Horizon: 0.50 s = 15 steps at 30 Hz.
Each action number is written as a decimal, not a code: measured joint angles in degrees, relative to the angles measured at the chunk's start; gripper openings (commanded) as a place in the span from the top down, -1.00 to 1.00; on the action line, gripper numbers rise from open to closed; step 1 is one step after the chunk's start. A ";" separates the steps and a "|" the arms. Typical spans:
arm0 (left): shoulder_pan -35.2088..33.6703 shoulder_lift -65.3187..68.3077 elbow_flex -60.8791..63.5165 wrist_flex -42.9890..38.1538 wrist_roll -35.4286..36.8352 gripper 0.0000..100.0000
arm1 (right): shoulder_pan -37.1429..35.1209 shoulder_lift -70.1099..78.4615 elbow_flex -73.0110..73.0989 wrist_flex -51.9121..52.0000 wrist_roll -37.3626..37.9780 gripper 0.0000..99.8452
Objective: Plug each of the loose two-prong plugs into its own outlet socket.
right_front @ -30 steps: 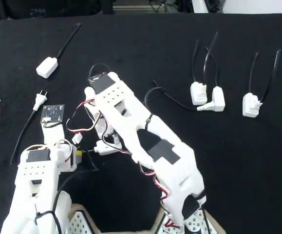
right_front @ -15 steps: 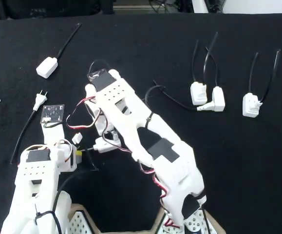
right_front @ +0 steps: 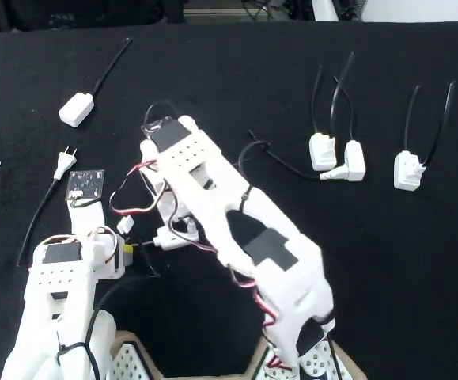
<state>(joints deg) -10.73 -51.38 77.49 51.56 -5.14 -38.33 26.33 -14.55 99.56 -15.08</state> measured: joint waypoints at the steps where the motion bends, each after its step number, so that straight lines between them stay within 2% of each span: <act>1: 0.00 0.00 0.00 0.00 0.00 0.55 | 0.00 -1.49 1.14 0.00 0.00 0.98; 10: 0.00 0.00 -2.90 -0.44 -0.09 0.55 | 0.09 -6.95 6.33 0.00 0.00 0.98; 15: 3.16 0.00 -4.92 -6.86 -0.09 0.55 | 5.71 -7.56 6.51 0.00 0.00 0.98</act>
<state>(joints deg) -7.56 -51.38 72.57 44.70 -5.23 -32.62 18.77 -8.04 99.56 -15.08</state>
